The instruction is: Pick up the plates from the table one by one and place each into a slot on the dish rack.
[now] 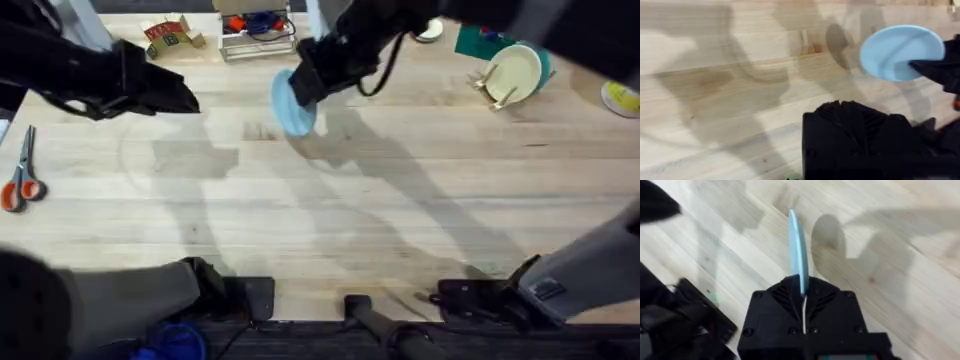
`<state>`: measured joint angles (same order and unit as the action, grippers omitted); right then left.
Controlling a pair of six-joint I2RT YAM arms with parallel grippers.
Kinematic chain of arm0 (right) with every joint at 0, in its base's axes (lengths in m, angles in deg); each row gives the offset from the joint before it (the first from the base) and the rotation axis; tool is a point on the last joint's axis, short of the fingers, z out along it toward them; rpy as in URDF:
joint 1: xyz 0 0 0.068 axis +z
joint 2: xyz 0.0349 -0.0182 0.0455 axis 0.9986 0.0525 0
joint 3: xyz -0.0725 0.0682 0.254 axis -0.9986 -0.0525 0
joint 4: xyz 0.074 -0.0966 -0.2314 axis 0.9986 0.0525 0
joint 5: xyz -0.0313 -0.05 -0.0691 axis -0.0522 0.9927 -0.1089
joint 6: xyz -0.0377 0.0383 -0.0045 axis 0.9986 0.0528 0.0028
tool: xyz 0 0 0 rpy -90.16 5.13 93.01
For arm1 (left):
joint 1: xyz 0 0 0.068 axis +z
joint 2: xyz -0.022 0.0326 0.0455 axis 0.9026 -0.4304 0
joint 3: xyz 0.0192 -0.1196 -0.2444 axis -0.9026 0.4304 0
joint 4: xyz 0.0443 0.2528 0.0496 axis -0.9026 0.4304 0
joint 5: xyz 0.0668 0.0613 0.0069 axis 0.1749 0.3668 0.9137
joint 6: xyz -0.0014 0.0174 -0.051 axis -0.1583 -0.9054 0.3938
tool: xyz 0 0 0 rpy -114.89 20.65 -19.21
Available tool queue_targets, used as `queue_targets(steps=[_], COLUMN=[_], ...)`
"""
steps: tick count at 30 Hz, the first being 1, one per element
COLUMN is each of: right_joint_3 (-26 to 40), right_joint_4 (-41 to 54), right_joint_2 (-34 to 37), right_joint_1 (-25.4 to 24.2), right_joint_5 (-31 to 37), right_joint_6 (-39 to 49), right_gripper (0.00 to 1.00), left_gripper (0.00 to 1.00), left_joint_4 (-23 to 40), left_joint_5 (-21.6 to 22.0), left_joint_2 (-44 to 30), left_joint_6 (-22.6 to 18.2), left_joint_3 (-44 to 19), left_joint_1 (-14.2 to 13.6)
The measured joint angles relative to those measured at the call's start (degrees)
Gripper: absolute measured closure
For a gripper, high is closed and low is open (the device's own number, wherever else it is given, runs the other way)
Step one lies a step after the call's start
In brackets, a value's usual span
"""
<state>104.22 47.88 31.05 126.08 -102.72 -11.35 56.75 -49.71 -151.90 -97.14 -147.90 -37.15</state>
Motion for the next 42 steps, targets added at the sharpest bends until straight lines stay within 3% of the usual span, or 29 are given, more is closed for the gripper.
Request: queue_targets(steps=[11, 18, 25, 32, 37, 40, 42], right_joint_3=[0.1, 0.3, 0.4, 0.4, 0.4, 0.4, 0.4], right_joint_4=[8.9, 11.3, 14.2, 14.4, 15.7, 17.0, 17.8], right_joint_2=[-13.5, -18.8, -19.7, -23.0, -28.5, -31.5, -33.3], right_joint_1=[0.0, 0.0, 0.0, -0.4, -3.4, -6.3, -8.5], right_joint_5=[13.9, 22.4, 28.3, 29.4, 29.6, 29.7, 29.8], right_joint_6=[10.2, 12.7, 13.4, 14.5, 15.5, 16.5, 17.4], right_gripper=[0.971, 0.971, 0.971, 0.972, 0.972, 0.972, 0.972], left_gripper=[0.962, 0.962, 0.961, 0.955, 0.925, 0.842, 0.55], left_joint_4=[1.5, 1.5, 1.5, 2.1, 3.5, 4.0, 4.0], left_joint_5=[3.1, 6.6, 8.8, 14.4, 18.6, 20.2, 20.7], left_joint_2=[15.0, 19.2, 20.0, 20.0, 20.0, 20.0, 20.0], left_joint_6=[3.1, 4.0, 4.7, 6.7, 8.1, 8.6, 8.9], left_joint_3=[0.0, 0.0, 0.0, -0.3, -2.9, -3.8, -3.9], left_joint_1=[0.0, 0.0, -0.4, -6.7, -11.4, -12.7, -13.0])
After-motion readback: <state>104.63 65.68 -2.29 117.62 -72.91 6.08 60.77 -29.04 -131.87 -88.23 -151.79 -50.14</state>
